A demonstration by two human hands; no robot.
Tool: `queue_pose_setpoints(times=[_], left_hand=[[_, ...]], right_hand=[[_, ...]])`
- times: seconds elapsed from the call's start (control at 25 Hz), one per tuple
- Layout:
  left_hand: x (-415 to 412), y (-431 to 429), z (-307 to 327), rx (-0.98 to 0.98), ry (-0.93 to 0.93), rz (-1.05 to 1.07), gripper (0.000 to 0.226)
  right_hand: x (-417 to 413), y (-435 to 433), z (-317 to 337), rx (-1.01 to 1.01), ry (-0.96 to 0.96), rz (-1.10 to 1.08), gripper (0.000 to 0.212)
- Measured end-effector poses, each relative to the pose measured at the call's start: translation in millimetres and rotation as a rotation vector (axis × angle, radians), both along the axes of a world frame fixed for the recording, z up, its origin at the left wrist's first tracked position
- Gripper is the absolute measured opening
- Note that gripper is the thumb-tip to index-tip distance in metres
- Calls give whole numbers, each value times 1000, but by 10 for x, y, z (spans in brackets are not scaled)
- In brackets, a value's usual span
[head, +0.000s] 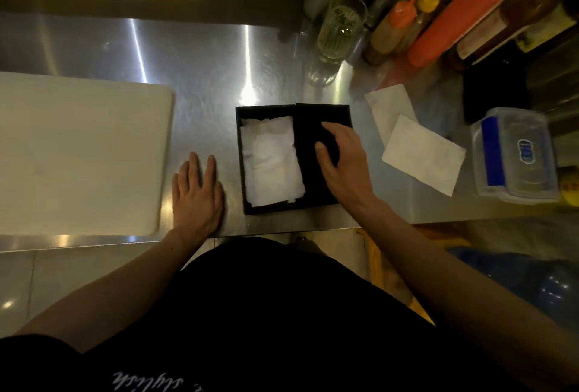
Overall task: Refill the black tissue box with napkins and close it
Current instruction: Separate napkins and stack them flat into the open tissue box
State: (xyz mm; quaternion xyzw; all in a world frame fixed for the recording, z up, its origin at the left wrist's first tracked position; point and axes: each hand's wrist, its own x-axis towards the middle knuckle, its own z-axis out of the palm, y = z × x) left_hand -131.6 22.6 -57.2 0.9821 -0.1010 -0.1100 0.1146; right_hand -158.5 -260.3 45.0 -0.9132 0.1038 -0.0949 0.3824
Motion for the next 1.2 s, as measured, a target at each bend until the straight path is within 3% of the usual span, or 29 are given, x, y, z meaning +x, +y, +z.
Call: queue_pose_setpoints(times=[0.56, 0.92, 1.2], left_hand=[[-90, -94, 40, 5, 54, 43, 60], [-45, -117, 71, 72, 107, 31, 65], [-26, -142, 124, 89, 127, 57, 67]], right_hand=[[-667, -1938, -545, -130, 286, -247, 42], [-643, -2556, -661, -182, 411, -190, 39], [-554, -2665, -701, -242, 403, -130, 36]])
